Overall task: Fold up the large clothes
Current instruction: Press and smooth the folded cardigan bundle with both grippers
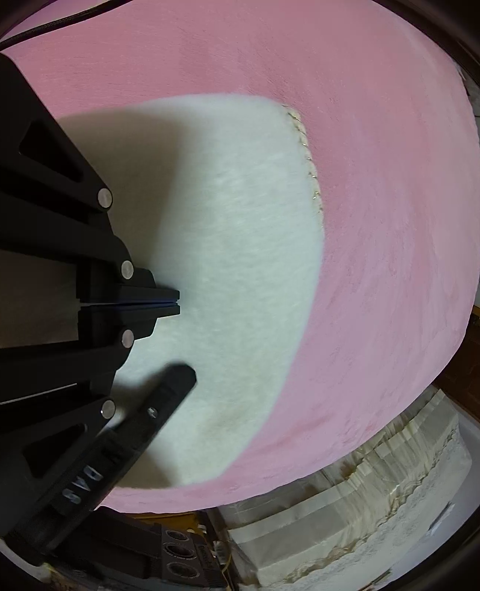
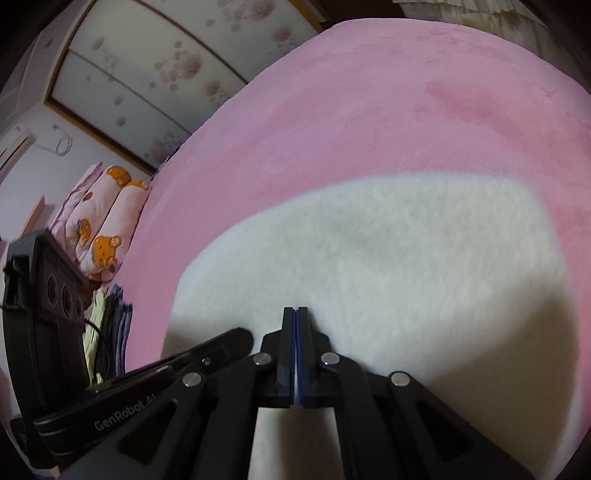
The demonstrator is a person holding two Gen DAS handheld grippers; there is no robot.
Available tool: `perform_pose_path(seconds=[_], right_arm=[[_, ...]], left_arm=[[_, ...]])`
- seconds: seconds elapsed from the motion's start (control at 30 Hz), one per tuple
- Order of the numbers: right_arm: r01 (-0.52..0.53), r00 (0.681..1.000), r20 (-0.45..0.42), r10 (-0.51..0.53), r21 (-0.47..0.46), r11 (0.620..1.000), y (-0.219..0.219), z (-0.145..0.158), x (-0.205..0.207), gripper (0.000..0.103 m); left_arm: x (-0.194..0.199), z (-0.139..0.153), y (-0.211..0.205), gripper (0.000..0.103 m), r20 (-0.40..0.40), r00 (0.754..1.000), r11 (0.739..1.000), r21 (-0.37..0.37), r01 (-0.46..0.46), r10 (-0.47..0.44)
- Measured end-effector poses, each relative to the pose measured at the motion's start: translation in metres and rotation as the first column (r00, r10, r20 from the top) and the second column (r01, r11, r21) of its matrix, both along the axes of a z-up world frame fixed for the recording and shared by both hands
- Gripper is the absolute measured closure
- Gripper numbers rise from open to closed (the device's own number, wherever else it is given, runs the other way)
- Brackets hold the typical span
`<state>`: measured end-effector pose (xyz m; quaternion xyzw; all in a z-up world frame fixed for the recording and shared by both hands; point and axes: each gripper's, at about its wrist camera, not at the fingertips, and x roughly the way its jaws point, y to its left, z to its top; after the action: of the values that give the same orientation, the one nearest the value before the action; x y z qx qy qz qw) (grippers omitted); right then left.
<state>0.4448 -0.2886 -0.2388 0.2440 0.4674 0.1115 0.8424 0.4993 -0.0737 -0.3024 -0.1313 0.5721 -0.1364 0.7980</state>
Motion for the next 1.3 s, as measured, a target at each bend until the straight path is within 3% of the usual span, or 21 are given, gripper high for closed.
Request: perform_pose_path(seconds=[0.2, 0.37, 0.5, 0.7, 0.8, 0.87, 0.9, 1.07, 1.2, 1.3], right_arm=[[0.051, 0.999, 0.007, -0.051, 0.021, 0.998, -0.013, 0.001, 0.015, 0.103], [0.182, 0.983, 0.02, -0.182, -0.02, 0.983, -0.045, 0.009, 0.0, 0.103], [0.207, 0.978, 0.032, -0.206, -0.036, 0.978, -0.07, 0.012, -0.011, 0.103], [0.291, 0.957, -0.016, -0.291, 0.001, 0.957, -0.095, 0.022, -0.023, 0.103], [0.33, 0.943, -0.046, -0.33, -0.023, 0.944, -0.093, 0.035, -0.032, 0.103], [0.327, 0.942, -0.064, -0.329, -0.04, 0.944, -0.089, 0.042, -0.042, 0.097], [0.319, 0.943, -0.082, -0.322, -0.048, 0.946, -0.087, 0.045, -0.047, 0.097], [0.24, 0.958, -0.133, -0.252, -0.101, 0.965, -0.067, 0.054, -0.086, 0.093], [0.144, 0.975, -0.14, -0.175, -0.21, 0.967, -0.045, 0.063, -0.123, 0.074], [0.077, 0.978, -0.17, -0.118, -0.227, 0.971, -0.033, 0.07, -0.146, 0.062]], left_arm=[[0.004, -0.005, 0.02, 0.102, 0.005, 0.996, 0.992, -0.088, -0.091, 0.092], [0.003, 0.003, 0.023, 0.102, 0.034, 0.996, 0.997, -0.029, -0.077, 0.078], [0.001, 0.021, 0.033, 0.102, 0.067, 0.993, 0.993, 0.046, -0.105, 0.102], [-0.003, 0.035, 0.042, 0.101, 0.007, 0.99, 0.989, 0.042, -0.14, 0.14], [-0.016, 0.053, 0.04, 0.083, 0.026, 0.986, 0.982, 0.088, -0.169, 0.167], [-0.03, 0.064, 0.036, 0.056, 0.05, 0.983, 0.975, 0.132, -0.179, 0.174], [-0.039, 0.069, 0.033, 0.053, 0.067, 0.981, 0.969, 0.156, -0.191, 0.182], [-0.083, 0.081, 0.022, 0.048, 0.085, 0.971, 0.947, 0.216, -0.239, 0.225], [-0.126, 0.083, 0.025, 0.038, 0.047, 0.963, 0.936, 0.227, -0.268, 0.265], [-0.154, 0.09, 0.024, 0.036, 0.03, 0.959, 0.934, 0.221, -0.282, 0.282]])
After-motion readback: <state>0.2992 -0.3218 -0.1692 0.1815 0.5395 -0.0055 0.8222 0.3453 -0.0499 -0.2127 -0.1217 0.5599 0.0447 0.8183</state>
